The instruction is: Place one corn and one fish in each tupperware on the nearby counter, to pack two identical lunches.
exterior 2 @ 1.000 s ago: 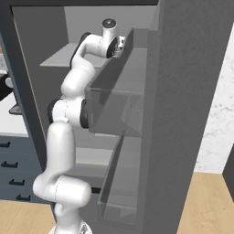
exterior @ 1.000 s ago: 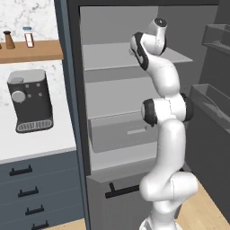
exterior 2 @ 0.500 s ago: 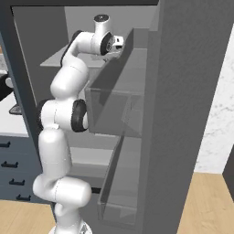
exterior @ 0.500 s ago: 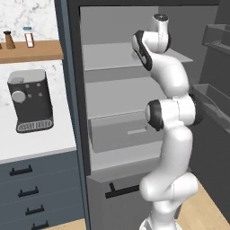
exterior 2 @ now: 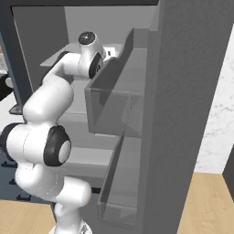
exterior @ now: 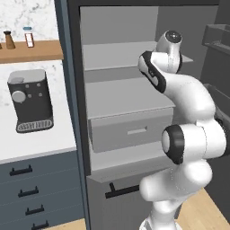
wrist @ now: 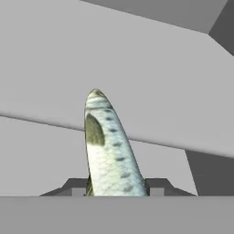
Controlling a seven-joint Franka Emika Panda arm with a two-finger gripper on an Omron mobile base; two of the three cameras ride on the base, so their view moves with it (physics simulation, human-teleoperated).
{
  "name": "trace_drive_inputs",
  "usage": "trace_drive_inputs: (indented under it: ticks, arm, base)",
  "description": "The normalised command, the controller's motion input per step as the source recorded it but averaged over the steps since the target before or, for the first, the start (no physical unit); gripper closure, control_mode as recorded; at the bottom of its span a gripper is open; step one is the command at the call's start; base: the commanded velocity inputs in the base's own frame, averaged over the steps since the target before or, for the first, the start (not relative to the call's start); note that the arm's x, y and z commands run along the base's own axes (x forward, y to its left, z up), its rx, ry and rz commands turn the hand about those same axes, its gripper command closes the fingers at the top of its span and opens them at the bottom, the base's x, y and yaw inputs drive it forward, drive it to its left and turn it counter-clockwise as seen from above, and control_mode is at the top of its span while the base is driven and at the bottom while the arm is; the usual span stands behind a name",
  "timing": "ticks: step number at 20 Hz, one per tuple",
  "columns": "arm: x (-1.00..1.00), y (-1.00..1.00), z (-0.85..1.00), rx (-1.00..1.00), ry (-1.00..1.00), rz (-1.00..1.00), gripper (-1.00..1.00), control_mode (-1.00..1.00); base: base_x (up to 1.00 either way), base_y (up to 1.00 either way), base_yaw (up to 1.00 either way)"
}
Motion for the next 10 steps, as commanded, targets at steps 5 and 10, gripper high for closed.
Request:
trace_drive_inputs:
  ticks: [5, 10]
  arm:
    - [-1.0, 0.0, 0.61, 0.0, 0.04, 0.0, 1.0, -1.0]
    - [-1.0, 0.04, -0.01, -0.02, 0.07, 0.0, 1.0, -1.0]
  base:
    - [0.0, 0.0, 0.0]
    - [0.0, 0.0, 0.0]
